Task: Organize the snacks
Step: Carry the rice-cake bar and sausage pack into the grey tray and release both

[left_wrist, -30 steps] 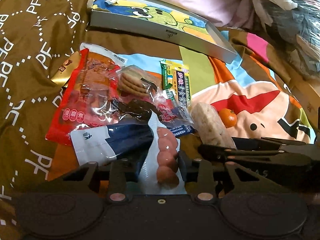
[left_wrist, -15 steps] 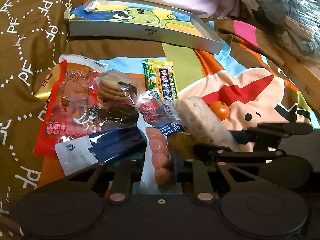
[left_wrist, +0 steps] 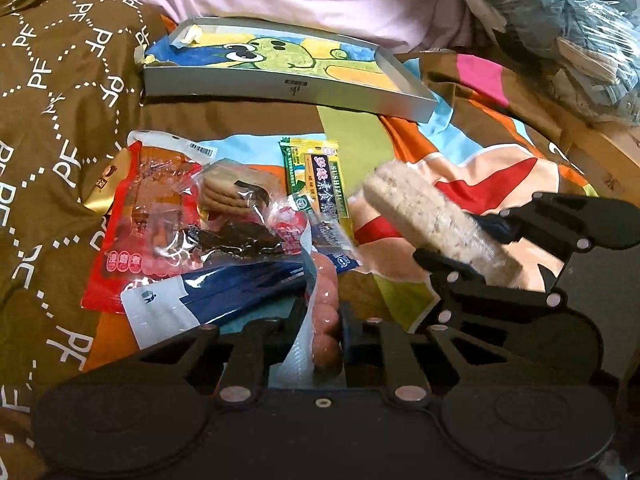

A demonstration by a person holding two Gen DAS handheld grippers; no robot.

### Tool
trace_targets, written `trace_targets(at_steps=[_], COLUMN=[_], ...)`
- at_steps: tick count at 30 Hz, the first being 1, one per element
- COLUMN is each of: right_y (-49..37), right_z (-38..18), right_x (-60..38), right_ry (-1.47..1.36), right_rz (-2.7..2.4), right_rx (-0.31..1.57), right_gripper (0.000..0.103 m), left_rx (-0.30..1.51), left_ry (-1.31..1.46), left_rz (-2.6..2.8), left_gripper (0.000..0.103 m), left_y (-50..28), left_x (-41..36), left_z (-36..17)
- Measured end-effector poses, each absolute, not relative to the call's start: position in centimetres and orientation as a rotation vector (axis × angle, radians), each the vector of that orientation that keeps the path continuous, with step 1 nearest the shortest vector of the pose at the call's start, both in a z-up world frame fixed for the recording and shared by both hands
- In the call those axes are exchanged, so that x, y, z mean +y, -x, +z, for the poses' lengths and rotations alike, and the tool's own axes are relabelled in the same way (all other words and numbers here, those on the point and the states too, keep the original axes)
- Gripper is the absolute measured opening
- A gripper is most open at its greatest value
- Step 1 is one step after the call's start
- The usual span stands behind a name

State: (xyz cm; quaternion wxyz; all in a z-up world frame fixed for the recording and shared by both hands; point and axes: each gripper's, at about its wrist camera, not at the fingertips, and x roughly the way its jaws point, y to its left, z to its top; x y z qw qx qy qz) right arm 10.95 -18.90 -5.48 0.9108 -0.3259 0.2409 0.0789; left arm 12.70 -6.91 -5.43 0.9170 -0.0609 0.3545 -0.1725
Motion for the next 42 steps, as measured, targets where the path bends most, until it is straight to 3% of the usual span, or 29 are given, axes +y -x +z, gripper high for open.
trace_targets(at_steps=[13, 28, 42], right_y=[-12.6, -24.5, -31.7], right_z=[-2.0, 1.1, 0.9], right_x=[-21.1, -25.5, -28.8], right_ry=[0.635, 0.287, 0.026], right_rz=[0.148, 0.037, 0.029], right_rx=[0.389, 0.125, 0.163], right_gripper=[0.037, 0.037, 0.037], left_rx=[0.661, 0.471, 0.524], left_ry=[0.280, 0.392, 0.535], left_rz=[-0.294, -0.227, -0.166], left_gripper=[0.017, 0.017, 0.017], left_y=[-14.1, -27.1, -37.5], left_x=[-7.1, -9.7, -11.9], left_z=[-3.3, 4.2, 2.1])
